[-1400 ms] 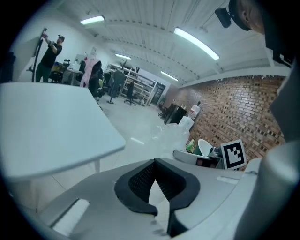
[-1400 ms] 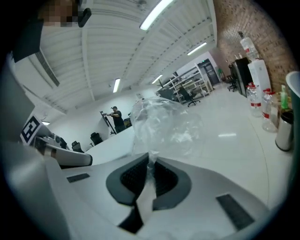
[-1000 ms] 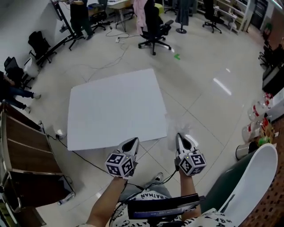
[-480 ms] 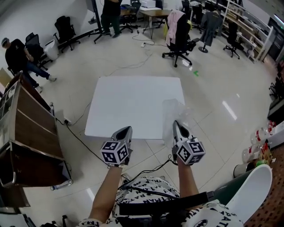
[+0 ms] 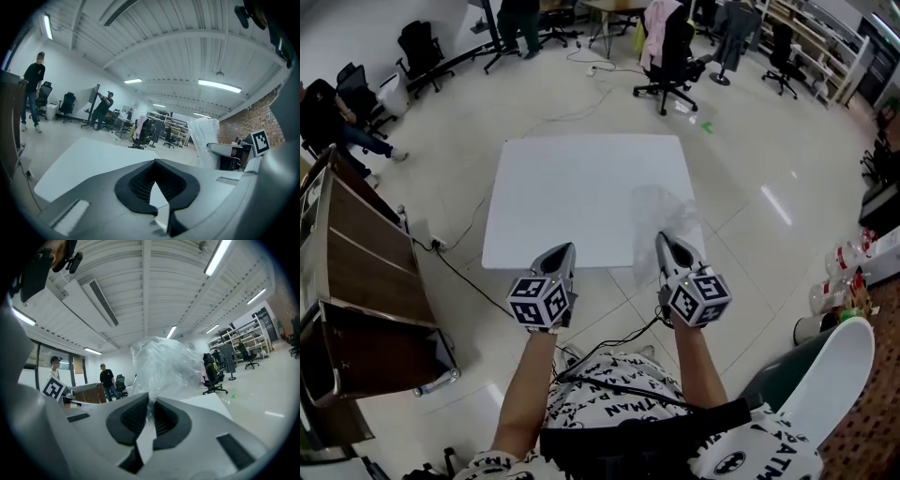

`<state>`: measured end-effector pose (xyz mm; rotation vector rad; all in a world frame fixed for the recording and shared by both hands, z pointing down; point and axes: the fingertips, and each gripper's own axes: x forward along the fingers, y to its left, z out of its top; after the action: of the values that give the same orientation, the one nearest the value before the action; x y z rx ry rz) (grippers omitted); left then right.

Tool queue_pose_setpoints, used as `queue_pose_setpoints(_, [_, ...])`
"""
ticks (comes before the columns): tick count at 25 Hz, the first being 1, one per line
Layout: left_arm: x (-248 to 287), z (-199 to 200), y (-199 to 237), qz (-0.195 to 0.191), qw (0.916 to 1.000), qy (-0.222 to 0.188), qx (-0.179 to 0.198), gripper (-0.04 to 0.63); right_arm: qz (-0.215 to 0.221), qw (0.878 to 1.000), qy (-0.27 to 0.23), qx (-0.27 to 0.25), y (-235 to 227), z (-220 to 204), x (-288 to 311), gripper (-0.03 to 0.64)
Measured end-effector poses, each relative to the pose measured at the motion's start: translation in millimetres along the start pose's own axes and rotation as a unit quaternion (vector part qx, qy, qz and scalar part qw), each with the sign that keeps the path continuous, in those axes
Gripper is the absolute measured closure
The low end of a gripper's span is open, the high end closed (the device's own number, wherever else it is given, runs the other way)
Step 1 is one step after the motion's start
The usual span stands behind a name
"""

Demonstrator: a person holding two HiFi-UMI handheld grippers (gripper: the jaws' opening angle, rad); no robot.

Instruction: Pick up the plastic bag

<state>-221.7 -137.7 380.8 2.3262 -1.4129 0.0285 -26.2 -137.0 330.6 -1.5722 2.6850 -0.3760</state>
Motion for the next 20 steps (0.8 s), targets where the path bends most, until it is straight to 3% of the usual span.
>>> queue_pose_setpoints(6, [-7.1, -3.6, 4.0, 0.012, 0.9996, 0.014, 0.022, 0.592, -0.006, 1.0, 0.003, 0.001, 7.6, -1.2, -2.5, 0.604])
queue_pose_setpoints(11, [-12.6, -1.3, 15.5, 0.032, 0.9993, 0.016, 0.009, 0.594, -0.006, 1.0, 0.002, 0.0, 13.5, -1.2, 0.1, 0.604])
queue_pose_setpoints(20, [-18.8, -7.4, 21.6, 0.022, 0.9995, 0.022, -0.002, 0.592, -0.034, 0.999, 0.012, 0.009, -6.3, -12.4, -8.2, 0.604])
